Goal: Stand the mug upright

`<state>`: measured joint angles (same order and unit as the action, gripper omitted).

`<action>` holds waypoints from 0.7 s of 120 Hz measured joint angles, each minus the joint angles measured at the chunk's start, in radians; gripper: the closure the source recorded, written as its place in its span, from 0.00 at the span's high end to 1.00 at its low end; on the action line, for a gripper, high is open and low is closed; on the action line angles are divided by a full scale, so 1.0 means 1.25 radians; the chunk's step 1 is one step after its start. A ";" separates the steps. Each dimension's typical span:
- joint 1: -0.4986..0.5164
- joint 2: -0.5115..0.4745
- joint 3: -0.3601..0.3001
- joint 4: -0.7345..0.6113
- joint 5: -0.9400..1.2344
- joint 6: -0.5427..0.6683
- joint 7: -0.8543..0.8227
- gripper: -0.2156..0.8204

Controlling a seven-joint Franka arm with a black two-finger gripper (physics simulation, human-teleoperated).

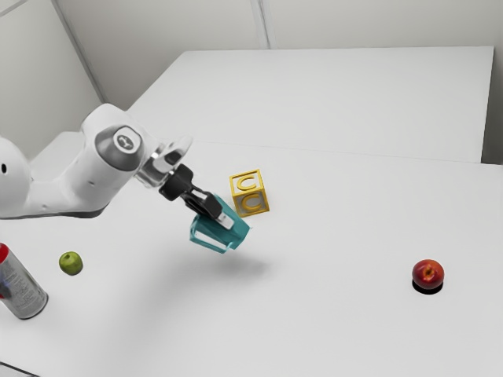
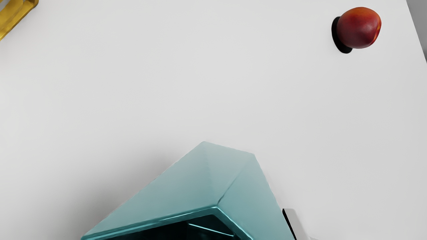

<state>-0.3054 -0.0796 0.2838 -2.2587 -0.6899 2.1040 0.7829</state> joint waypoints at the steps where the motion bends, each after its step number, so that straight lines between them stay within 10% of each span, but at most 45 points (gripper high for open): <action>1: 0.001 -0.001 0.000 0.000 0.014 0.003 -0.004 0.06; 84: 0.000 0.099 0.000 0.022 0.600 0.186 -0.269 0.04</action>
<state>-0.3060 0.0437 0.2841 -2.2309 0.0604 2.3362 0.4471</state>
